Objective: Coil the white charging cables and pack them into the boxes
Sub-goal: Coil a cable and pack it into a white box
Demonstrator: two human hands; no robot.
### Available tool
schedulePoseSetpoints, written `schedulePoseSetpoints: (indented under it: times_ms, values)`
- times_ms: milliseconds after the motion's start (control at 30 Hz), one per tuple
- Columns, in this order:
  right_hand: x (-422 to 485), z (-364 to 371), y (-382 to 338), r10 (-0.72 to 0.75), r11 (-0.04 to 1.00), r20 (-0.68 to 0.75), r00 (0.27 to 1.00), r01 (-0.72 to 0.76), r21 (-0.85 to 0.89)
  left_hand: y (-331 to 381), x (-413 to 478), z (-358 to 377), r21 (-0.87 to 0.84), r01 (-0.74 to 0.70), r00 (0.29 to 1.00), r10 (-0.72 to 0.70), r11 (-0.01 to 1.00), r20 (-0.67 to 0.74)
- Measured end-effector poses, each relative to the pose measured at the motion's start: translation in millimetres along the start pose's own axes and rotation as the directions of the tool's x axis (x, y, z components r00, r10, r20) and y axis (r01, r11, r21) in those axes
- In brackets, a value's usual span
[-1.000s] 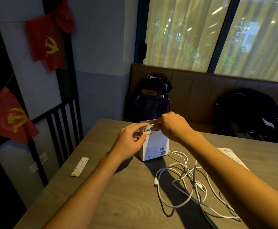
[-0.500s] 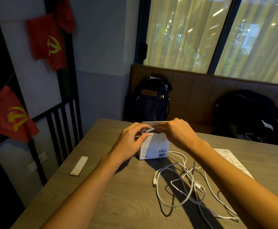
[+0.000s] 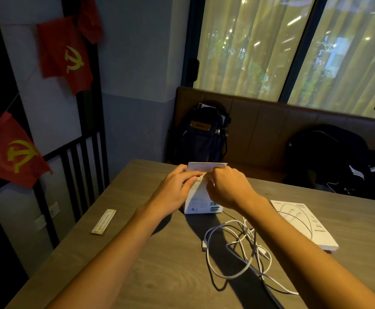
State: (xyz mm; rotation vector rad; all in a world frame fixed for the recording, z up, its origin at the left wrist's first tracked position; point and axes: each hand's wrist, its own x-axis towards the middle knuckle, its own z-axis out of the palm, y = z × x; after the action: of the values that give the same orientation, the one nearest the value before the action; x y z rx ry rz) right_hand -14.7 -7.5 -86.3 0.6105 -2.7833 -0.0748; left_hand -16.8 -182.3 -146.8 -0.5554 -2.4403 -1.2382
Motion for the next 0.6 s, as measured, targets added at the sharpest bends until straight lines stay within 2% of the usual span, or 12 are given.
schedulePoseSetpoints:
  times_ms: [133,233,333,433,500,600]
  values:
    - [-2,11,16,-0.022,0.988,-0.064,0.998,0.031,0.154,1,1,1,-0.061,0.048,0.998,-0.046,0.997,0.034]
    - [-19,25,23,0.044,0.978,-0.268,0.962,0.014,0.209,0,2,1,-0.09,0.065,0.998,-0.062,0.994,0.034]
    - [-30,37,34,0.13,0.976,-0.461,0.878,-0.031,0.217,-4,0,4,-0.079,0.06,0.998,-0.059,0.995,0.021]
    - [-26,43,41,0.247,0.886,-0.359,0.9,-0.059,0.461,-4,-3,11,-0.059,0.055,0.998,-0.056,0.997,-0.01]
    - [-23,48,42,0.242,0.86,-0.295,0.924,-0.063,0.507,-4,-3,13,-0.078,0.039,0.998,-0.043,0.996,-0.047]
    - [-25,53,41,0.278,0.8,-0.271,0.921,-0.066,0.596,-4,-2,14,-0.12,0.031,0.995,-0.042,0.992,-0.088]
